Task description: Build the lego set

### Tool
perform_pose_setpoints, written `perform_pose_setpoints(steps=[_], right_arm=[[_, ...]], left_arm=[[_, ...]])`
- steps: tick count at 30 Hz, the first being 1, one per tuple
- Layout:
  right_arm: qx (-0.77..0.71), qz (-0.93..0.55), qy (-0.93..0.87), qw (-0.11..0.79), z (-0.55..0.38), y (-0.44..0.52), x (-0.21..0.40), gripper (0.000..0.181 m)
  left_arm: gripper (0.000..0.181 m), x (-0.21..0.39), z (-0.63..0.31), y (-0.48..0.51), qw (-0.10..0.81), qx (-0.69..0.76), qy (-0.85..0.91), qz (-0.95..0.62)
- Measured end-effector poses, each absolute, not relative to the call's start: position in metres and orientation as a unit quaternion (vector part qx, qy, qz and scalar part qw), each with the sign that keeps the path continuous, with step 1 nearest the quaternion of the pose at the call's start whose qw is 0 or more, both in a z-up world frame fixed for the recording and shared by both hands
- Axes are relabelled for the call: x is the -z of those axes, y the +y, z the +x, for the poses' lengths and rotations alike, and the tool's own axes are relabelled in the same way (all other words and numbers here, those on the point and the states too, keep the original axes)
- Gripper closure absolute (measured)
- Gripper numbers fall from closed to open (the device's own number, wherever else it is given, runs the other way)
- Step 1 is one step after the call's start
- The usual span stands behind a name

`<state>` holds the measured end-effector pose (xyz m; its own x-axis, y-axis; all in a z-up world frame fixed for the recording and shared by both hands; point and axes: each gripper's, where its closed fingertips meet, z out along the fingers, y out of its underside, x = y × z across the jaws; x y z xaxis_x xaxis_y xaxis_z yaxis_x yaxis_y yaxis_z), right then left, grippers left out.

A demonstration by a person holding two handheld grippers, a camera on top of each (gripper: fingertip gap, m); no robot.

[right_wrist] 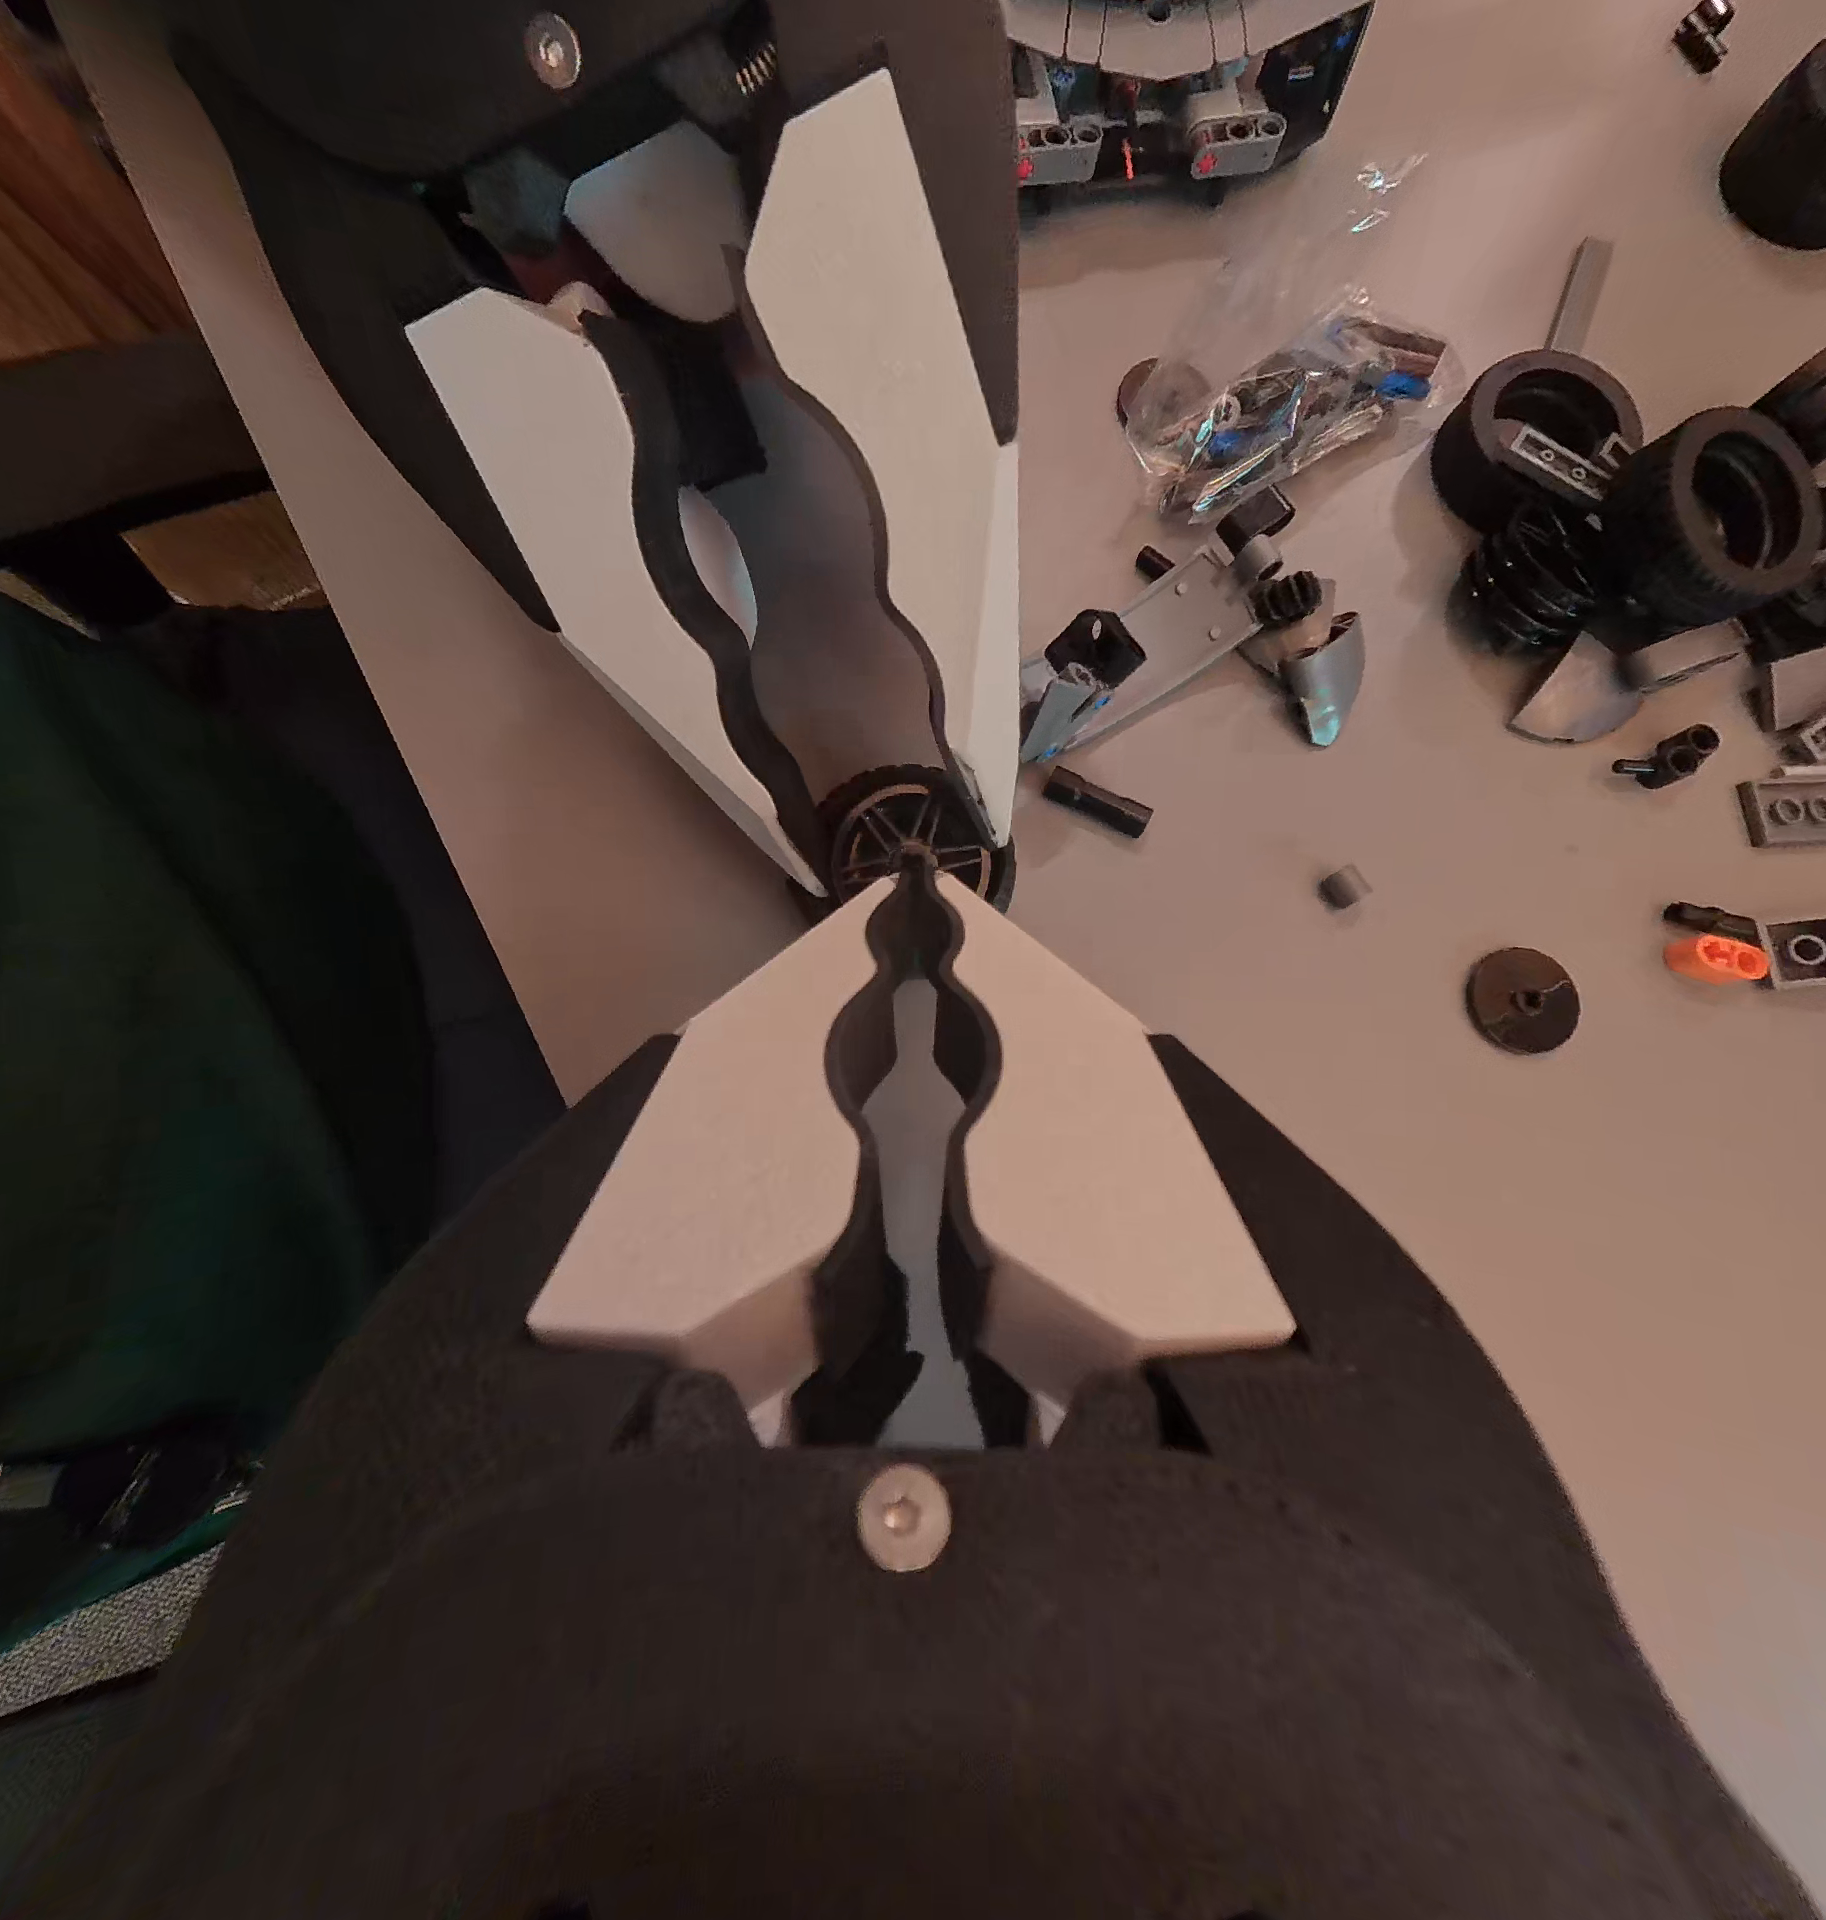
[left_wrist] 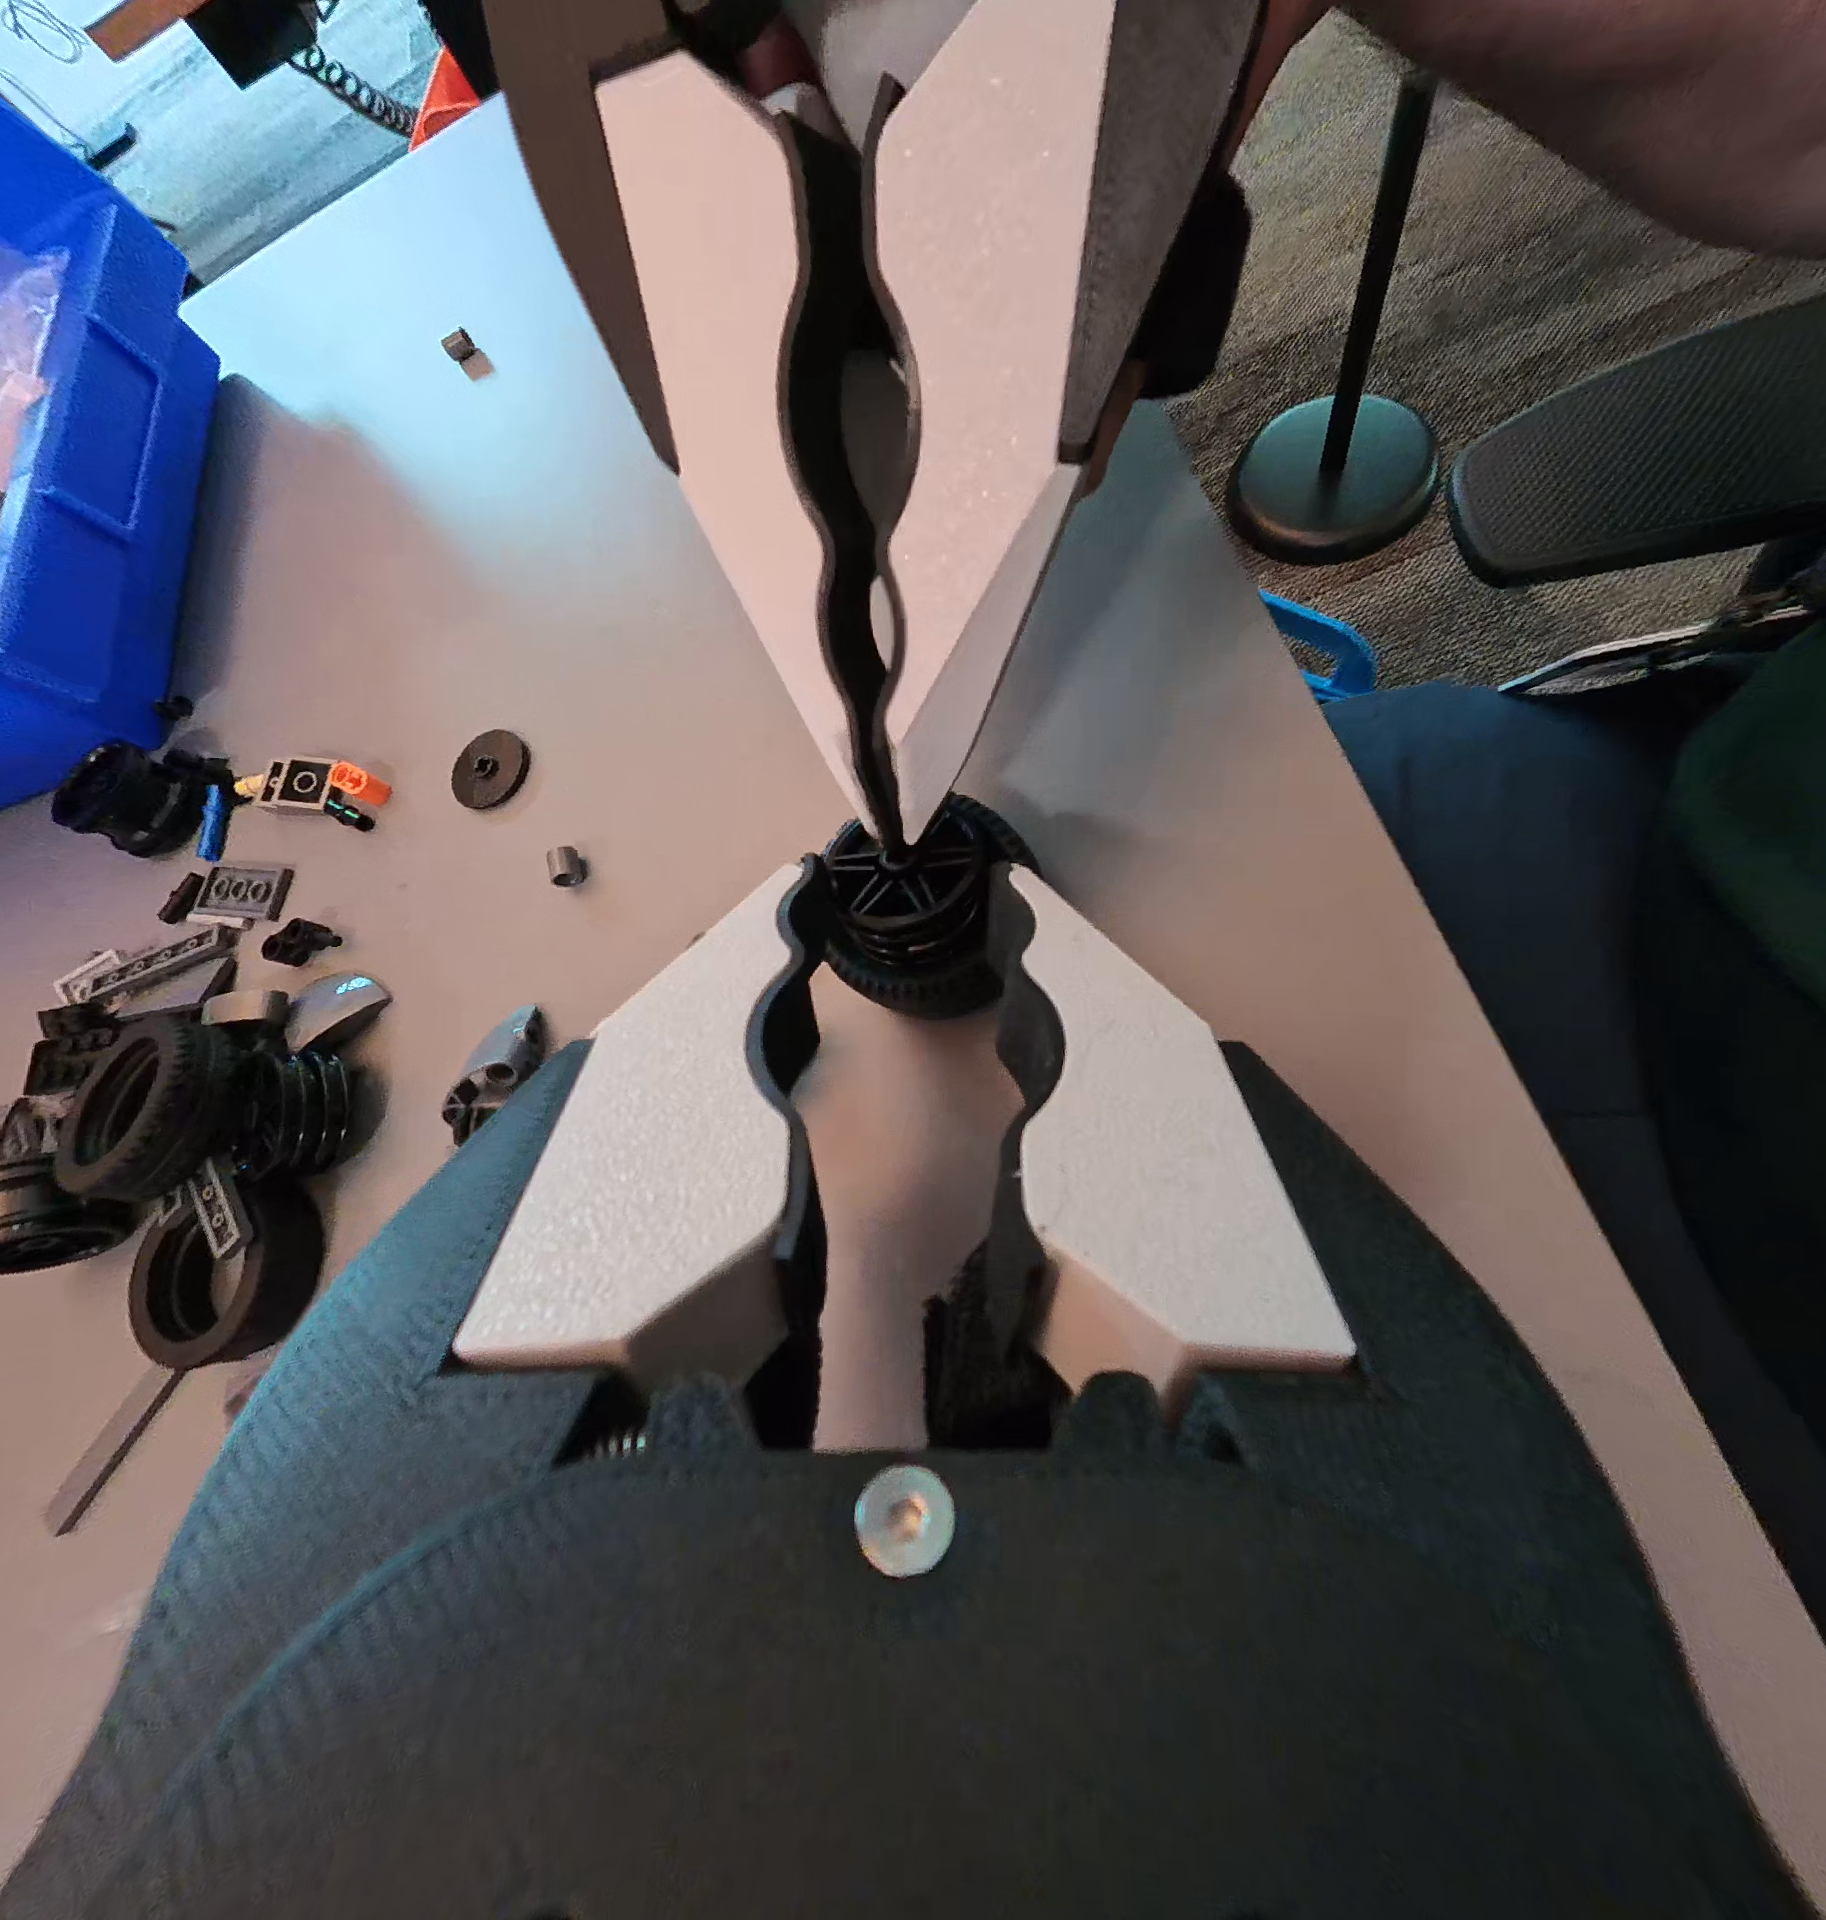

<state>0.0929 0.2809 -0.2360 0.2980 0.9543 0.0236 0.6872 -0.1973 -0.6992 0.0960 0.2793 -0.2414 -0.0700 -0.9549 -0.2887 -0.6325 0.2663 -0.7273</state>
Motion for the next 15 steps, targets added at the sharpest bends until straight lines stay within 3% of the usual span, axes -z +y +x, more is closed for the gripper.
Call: perform_pose_setpoints(steps=[1,15], right_arm=[[-0.211,-0.744,-0.553,0.309,0.0928,0.281,0.2363,0.181],[-0.153,-0.752,-0.571,0.292,0.0934,0.2809,0.2391,0.181]], left_arm=[[0.151,0.2416,0.0958,0.2793,0.379,0.219,0.697,-0.568],[0.151,0.2434,0.0954,0.2788,0.373,0.23,0.69,-0.576]])
